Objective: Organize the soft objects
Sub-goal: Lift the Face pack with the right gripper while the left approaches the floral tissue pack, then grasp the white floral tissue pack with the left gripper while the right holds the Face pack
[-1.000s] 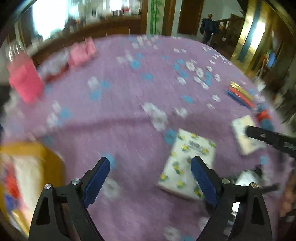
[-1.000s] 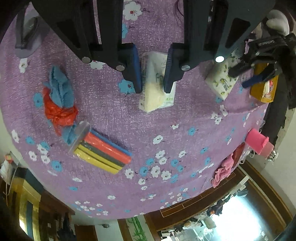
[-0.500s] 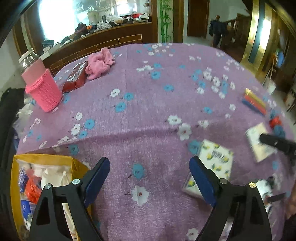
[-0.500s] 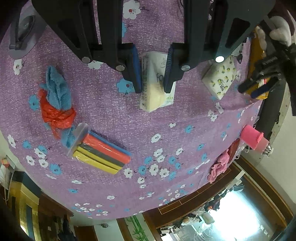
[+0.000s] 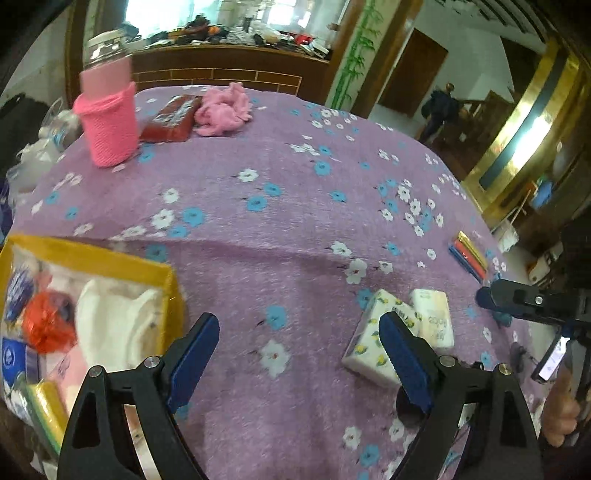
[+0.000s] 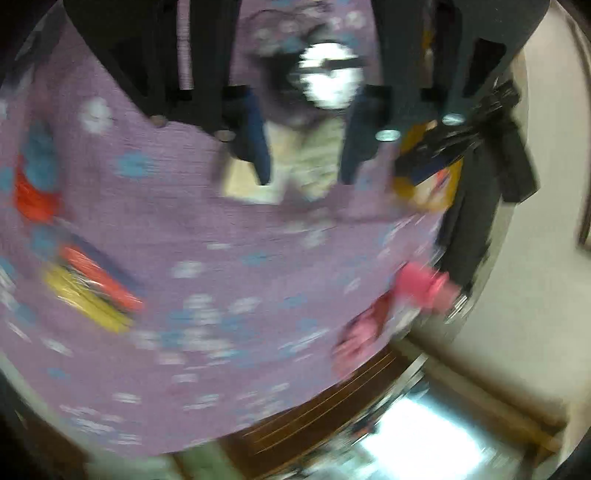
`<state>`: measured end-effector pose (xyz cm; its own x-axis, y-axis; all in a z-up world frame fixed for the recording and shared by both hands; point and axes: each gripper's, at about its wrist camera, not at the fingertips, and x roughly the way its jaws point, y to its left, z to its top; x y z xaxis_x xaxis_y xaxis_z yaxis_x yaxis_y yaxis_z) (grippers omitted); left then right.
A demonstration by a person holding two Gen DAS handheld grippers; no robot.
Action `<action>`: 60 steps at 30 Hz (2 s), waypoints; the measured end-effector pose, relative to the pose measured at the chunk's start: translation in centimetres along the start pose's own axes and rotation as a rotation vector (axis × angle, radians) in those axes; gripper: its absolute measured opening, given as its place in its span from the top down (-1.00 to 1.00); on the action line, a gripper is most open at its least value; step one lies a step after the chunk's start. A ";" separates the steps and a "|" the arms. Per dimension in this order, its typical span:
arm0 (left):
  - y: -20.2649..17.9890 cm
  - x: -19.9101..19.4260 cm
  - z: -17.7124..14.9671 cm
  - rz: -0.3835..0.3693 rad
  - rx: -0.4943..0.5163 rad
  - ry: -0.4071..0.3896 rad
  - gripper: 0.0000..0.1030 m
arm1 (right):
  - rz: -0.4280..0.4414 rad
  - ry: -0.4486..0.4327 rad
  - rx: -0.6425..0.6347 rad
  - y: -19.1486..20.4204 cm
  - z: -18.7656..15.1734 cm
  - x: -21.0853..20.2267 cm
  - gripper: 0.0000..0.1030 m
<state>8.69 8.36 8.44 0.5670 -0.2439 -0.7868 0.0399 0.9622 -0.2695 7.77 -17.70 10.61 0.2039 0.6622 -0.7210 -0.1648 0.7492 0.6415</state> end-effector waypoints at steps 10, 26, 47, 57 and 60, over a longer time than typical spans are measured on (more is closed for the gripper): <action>4.1 -3.2 -1.3 -0.055 -0.096 -0.022 -0.73 | -0.385 0.304 -0.092 3.3 3.3 10.4 0.10; -1.1 -1.5 -3.8 0.031 0.173 0.074 -0.73 | -0.405 0.232 -0.048 2.1 2.8 5.9 0.06; -3.9 1.5 -4.1 0.113 0.259 0.084 0.01 | -0.536 0.218 -0.003 0.1 2.2 8.6 0.00; -2.5 -4.4 -5.5 0.040 0.206 -0.004 0.01 | -0.565 0.101 -0.035 1.4 1.3 5.8 0.24; -2.1 -7.0 -6.4 0.013 0.193 -0.039 0.01 | -0.571 0.026 -0.032 2.3 1.1 3.2 0.24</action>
<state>-0.58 7.27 10.94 0.5998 -0.2304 -0.7663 0.1878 0.9714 -0.1451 9.10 -13.86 10.01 0.2452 0.1524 -0.9574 -0.0646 0.9879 0.1407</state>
